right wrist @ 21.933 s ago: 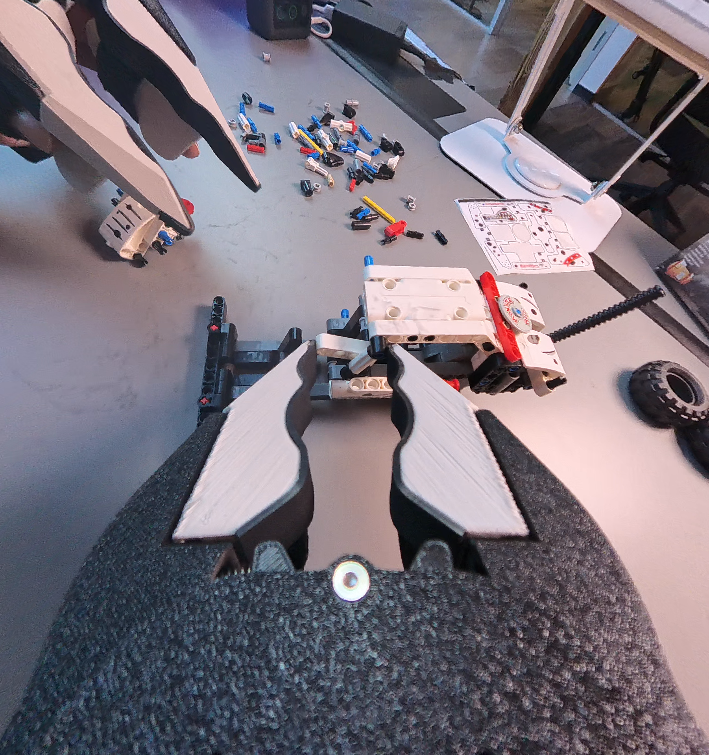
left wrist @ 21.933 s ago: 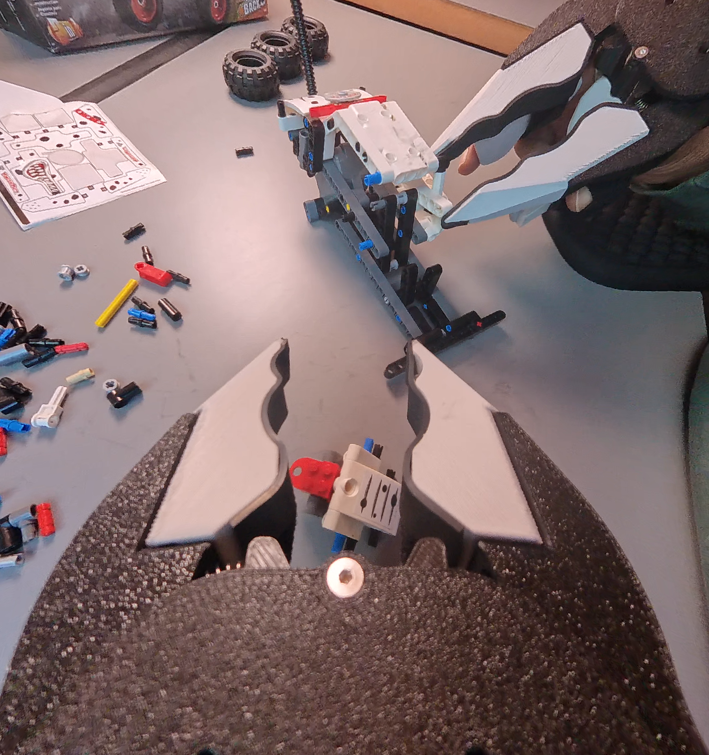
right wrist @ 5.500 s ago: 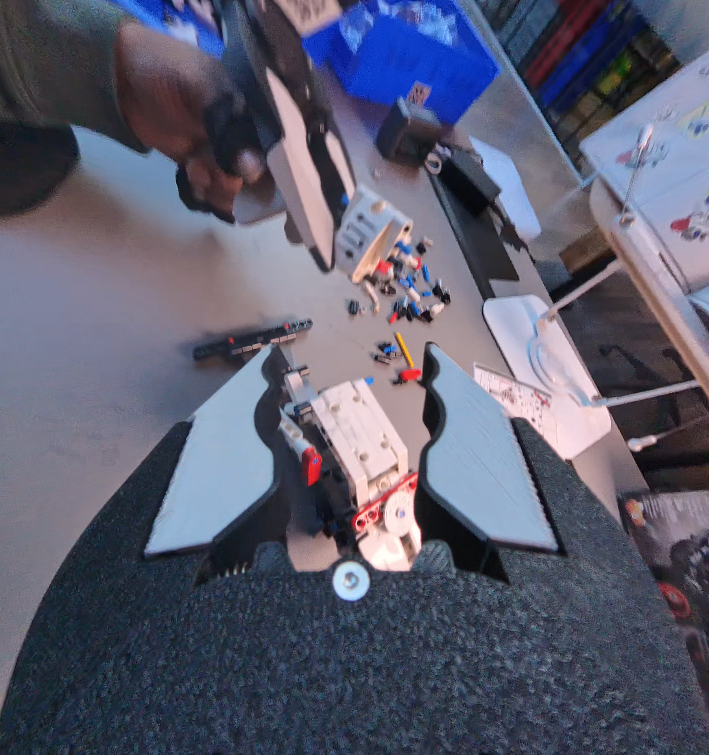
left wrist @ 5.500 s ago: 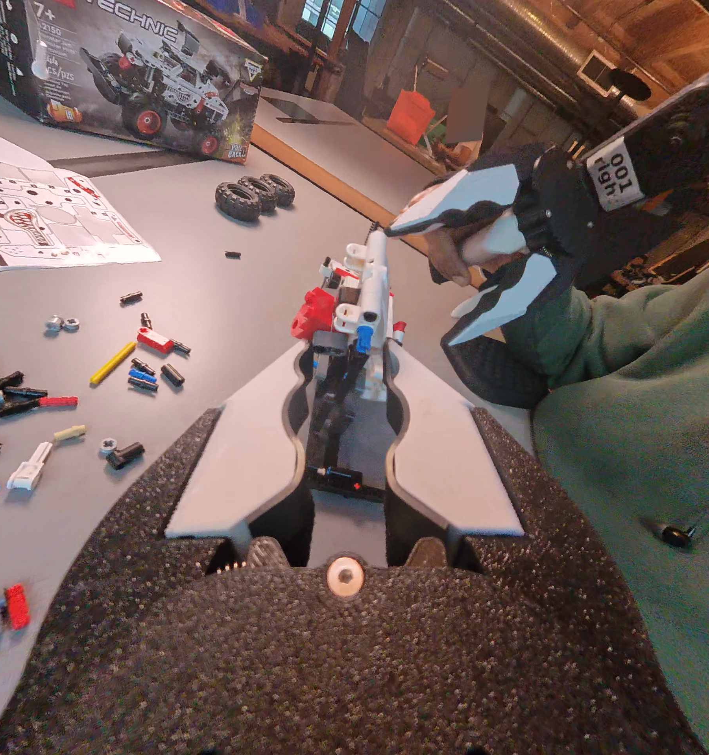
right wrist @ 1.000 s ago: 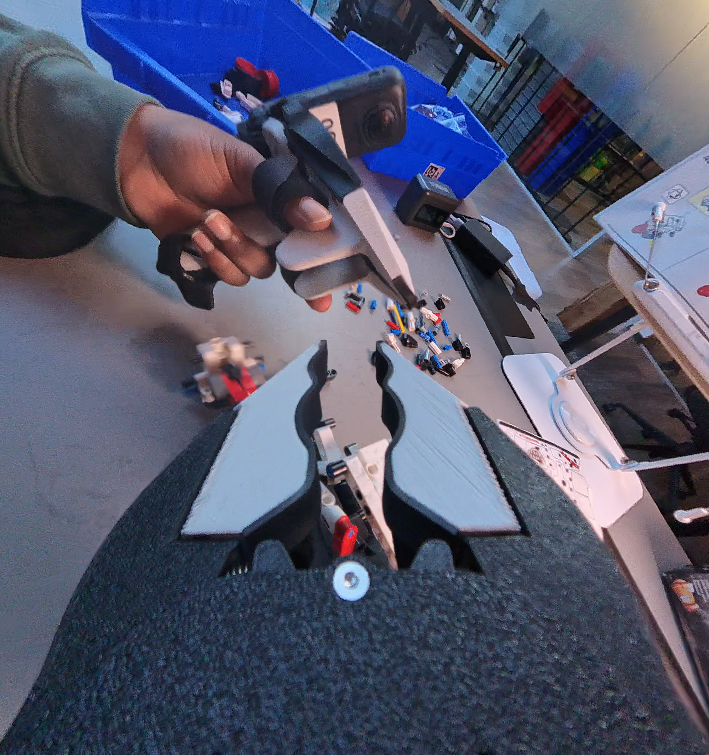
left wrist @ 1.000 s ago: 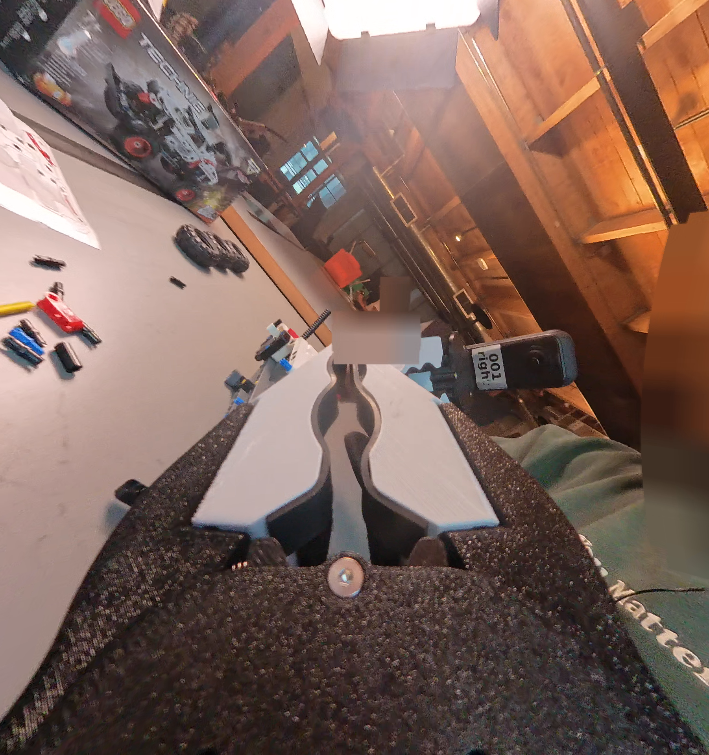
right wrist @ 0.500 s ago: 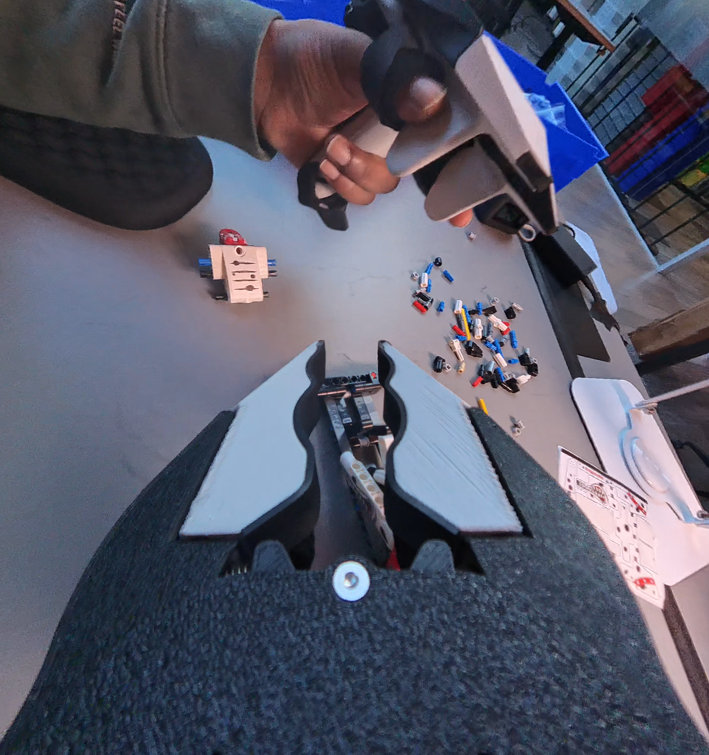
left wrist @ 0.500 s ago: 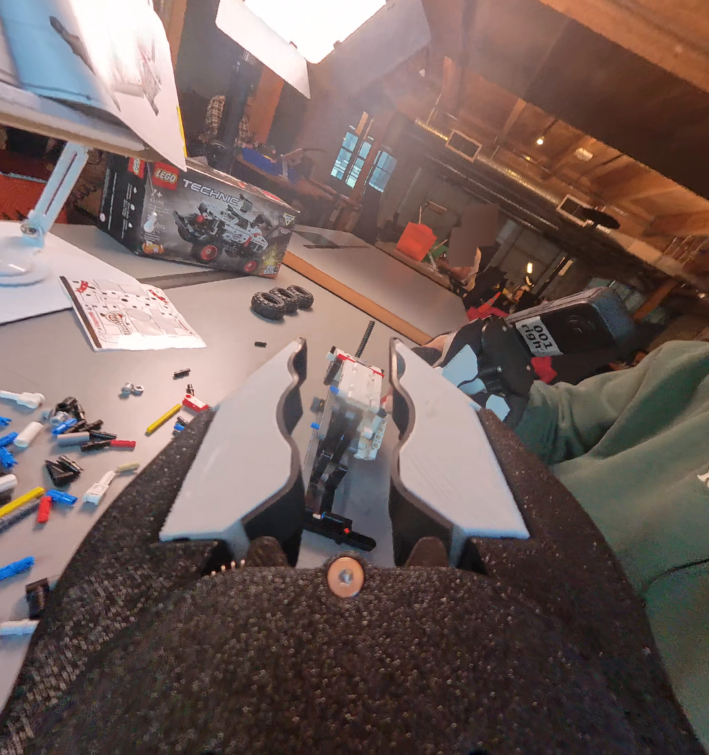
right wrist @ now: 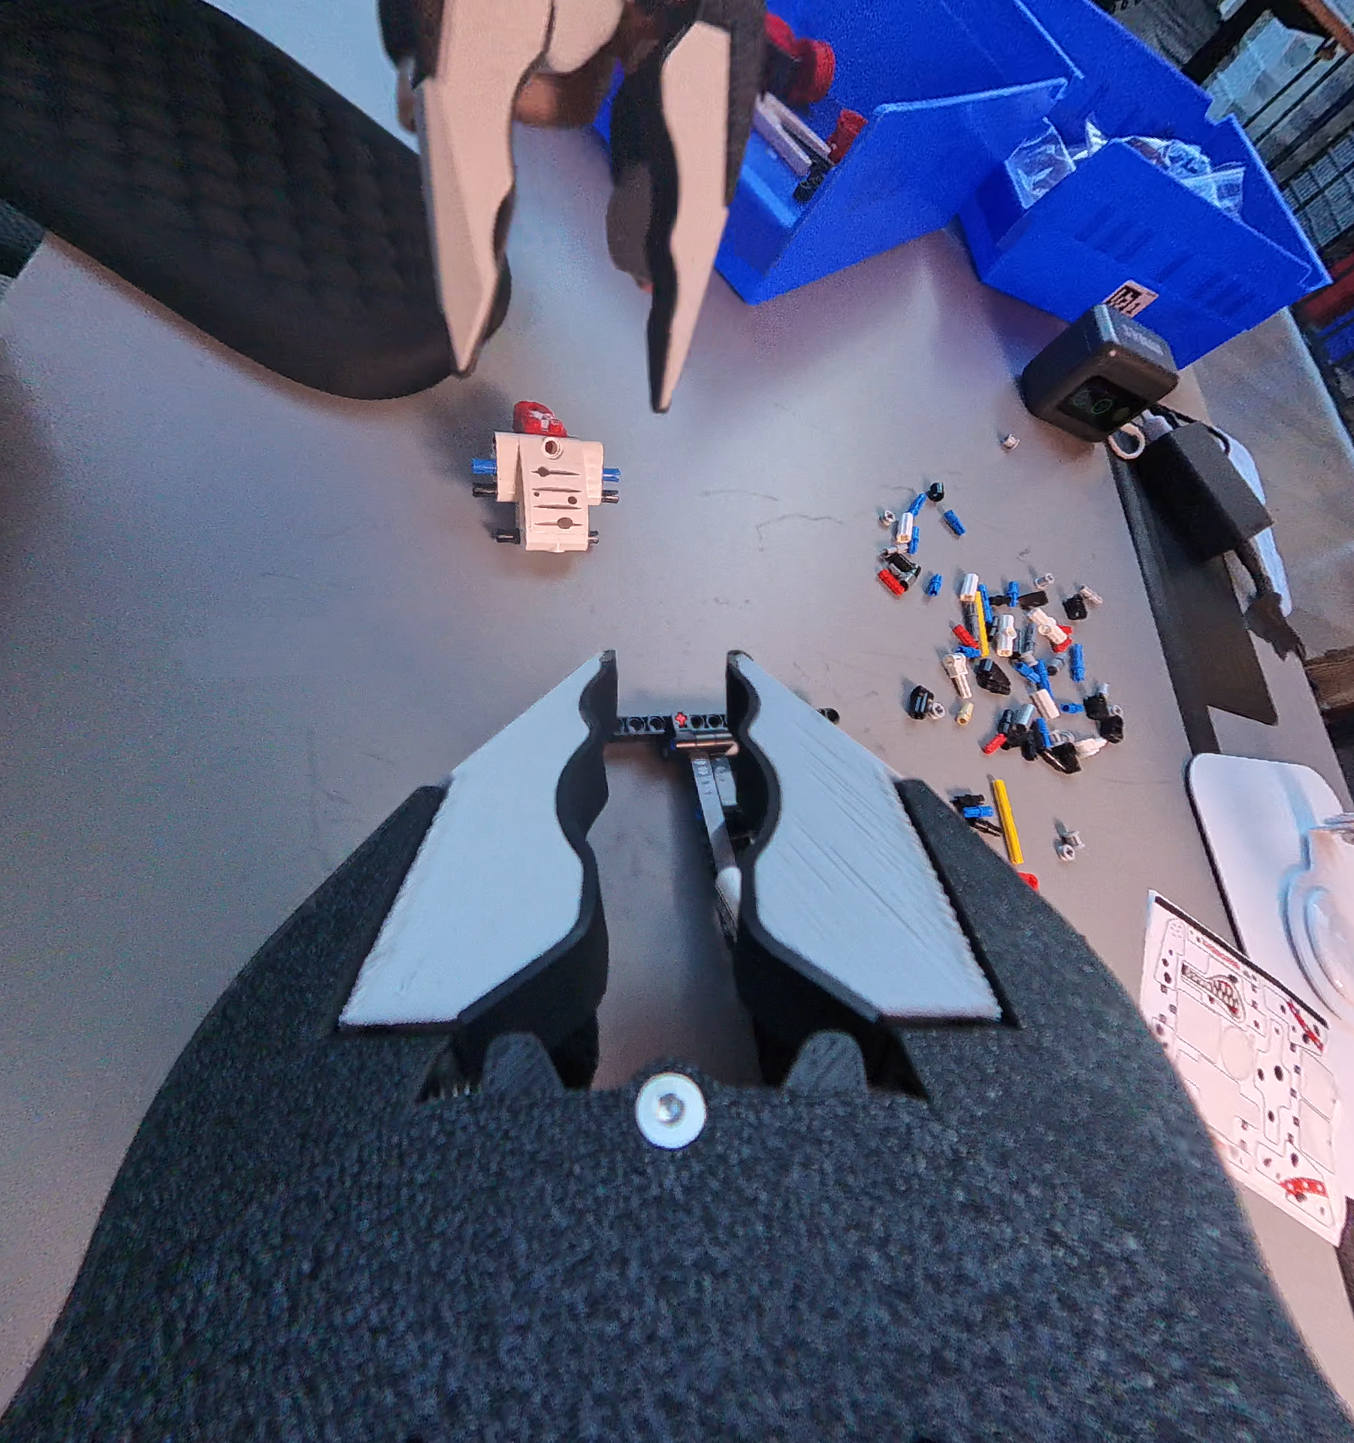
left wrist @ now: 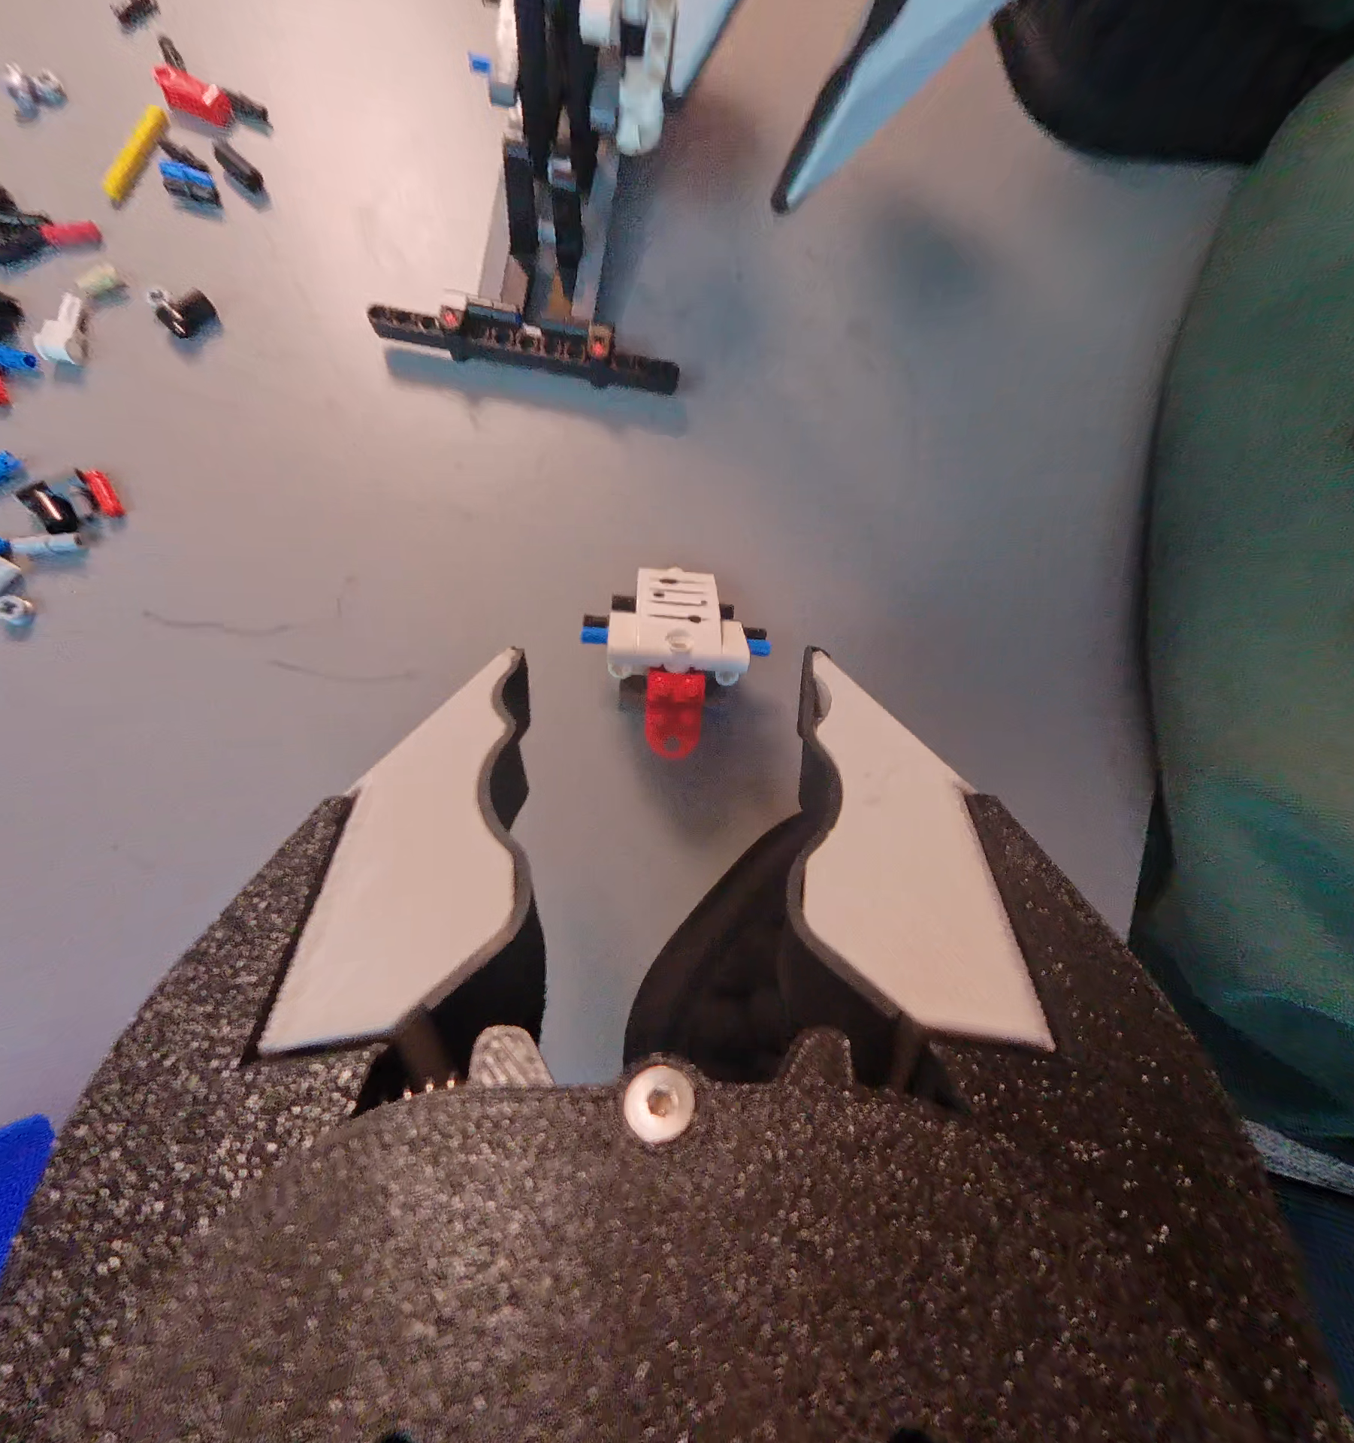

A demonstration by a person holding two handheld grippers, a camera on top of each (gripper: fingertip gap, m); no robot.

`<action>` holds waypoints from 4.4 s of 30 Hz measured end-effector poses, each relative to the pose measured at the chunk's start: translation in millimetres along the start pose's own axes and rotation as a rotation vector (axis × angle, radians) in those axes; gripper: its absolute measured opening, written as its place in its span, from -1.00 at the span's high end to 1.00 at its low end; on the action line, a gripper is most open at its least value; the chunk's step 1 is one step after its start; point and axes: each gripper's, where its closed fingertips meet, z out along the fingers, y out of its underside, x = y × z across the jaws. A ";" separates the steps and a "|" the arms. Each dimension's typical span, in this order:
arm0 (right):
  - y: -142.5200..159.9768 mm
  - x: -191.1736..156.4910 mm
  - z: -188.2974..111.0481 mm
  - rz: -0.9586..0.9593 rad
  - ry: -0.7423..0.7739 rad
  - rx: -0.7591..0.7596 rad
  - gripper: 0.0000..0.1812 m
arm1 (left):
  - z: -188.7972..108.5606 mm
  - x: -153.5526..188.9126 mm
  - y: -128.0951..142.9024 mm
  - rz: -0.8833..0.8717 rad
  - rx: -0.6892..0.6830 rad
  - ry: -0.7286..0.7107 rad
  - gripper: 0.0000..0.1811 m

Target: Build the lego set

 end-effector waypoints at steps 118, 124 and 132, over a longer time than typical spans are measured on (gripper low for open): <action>96.7 53.7 -89.1 -0.024 0.534 -0.173 0.70 | 108.0 -17.2 -122.5 0.865 0.188 -0.268 0.59; 96.3 51.4 -89.5 -0.003 0.520 -0.142 0.73 | 103.4 -26.2 -125.2 0.835 0.198 -0.288 0.59; 95.2 51.2 -93.3 0.000 0.521 -0.136 0.73 | 103.5 -25.7 -126.2 0.811 0.215 -0.269 0.59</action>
